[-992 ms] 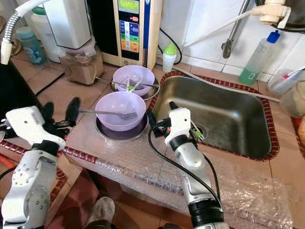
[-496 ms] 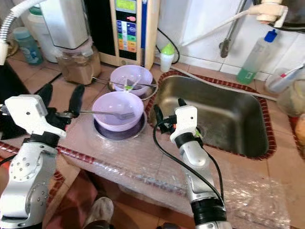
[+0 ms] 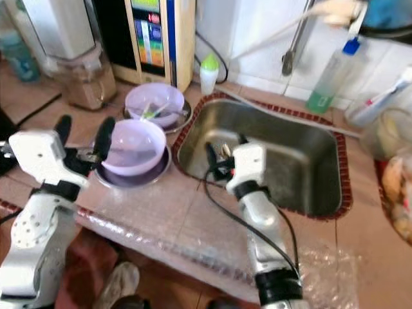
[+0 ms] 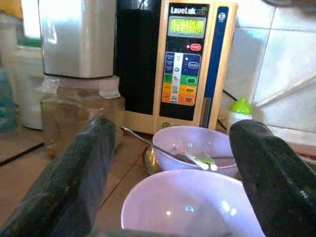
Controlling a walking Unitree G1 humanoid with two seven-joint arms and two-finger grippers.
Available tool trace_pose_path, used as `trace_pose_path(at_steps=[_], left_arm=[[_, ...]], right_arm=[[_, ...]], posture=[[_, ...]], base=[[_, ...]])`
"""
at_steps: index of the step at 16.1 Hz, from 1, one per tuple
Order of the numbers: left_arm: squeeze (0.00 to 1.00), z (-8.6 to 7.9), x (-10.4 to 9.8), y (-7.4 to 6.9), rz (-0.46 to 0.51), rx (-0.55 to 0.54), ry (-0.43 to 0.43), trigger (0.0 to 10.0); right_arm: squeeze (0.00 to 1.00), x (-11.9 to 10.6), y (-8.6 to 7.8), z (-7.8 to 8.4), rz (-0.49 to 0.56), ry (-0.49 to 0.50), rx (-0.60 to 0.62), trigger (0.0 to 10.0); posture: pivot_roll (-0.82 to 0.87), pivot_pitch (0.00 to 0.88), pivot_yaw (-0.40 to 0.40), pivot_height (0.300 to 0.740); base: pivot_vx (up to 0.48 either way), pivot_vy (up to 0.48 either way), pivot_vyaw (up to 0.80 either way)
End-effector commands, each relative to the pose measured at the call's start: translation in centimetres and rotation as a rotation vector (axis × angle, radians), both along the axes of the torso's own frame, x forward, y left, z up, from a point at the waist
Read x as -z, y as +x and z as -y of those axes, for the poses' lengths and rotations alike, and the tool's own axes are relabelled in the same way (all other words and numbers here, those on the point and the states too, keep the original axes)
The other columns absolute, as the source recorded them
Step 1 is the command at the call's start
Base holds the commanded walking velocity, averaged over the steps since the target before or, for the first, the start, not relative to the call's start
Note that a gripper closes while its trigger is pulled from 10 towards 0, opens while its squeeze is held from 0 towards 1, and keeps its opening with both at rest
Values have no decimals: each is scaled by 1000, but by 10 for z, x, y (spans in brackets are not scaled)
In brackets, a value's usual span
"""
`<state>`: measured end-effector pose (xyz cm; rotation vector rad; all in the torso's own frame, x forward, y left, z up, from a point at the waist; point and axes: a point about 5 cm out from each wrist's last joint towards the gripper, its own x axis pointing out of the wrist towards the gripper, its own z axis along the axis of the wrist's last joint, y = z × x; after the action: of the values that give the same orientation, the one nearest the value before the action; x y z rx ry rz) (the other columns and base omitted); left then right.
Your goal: Kitchen organization
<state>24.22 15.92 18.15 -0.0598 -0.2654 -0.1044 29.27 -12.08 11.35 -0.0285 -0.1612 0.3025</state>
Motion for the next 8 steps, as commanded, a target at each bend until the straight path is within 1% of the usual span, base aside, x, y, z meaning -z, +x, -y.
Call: trace_pose_path(at_steps=[1,3,4,6,8], left_arm=[[0,2,2,-4,-1,-10,20,10000],[0,-4,9,-9,-8,-42,76,10000],[0,-5,10,-10,-11,-50,77,10000],[0,-14,14,-9,-33,-109,76,10000],[0,-16,14,-9,-38,-115,79,10000]], right_arm=[[0,-1,0,8,13,-34,11,10000],[0,-1,-2,6,17,-25,-2,10000],[0,-1,-2,6,16,-23,-1,10000],[0,-1,-1,5,12,-10,4,10000],[0,-1,-1,7,12,-7,13,10000]], posture=[[61,0,-16,740],[64,0,-16,740],[64,0,-16,740],[68,0,-18,740],[70,0,-17,740]], base=[[0,0,431],[0,0,800],[0,0,800],[0,0,0],[0,0,0]])
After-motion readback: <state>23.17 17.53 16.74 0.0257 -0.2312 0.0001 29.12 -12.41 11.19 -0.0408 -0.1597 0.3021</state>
